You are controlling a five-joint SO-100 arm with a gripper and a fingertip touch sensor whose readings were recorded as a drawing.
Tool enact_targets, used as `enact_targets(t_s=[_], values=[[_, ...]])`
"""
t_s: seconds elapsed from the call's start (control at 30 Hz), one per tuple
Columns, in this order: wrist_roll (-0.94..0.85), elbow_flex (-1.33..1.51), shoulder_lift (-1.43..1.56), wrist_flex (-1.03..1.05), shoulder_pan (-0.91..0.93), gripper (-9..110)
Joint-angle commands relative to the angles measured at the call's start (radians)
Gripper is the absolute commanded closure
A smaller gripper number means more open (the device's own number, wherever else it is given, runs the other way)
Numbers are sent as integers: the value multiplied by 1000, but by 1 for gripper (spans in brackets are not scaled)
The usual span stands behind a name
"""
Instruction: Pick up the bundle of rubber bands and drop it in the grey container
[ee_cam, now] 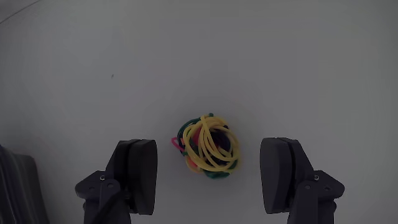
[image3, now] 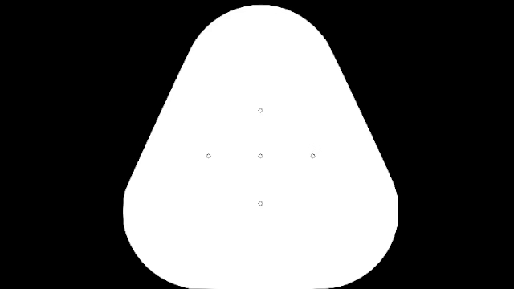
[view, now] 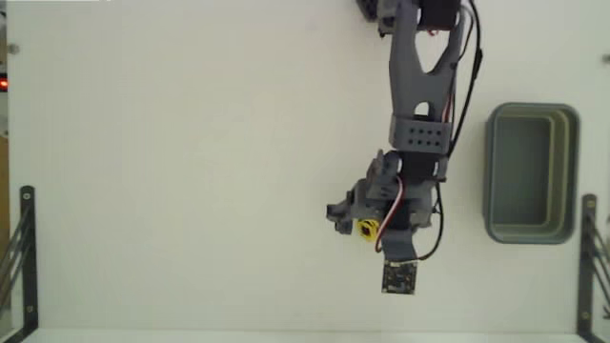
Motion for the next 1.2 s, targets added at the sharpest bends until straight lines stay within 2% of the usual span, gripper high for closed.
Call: enact_targets(t_s=[0.0, 1.17], values=[[5, 14, 35, -20, 15, -9], [5, 82, 20, -104, 15, -9]])
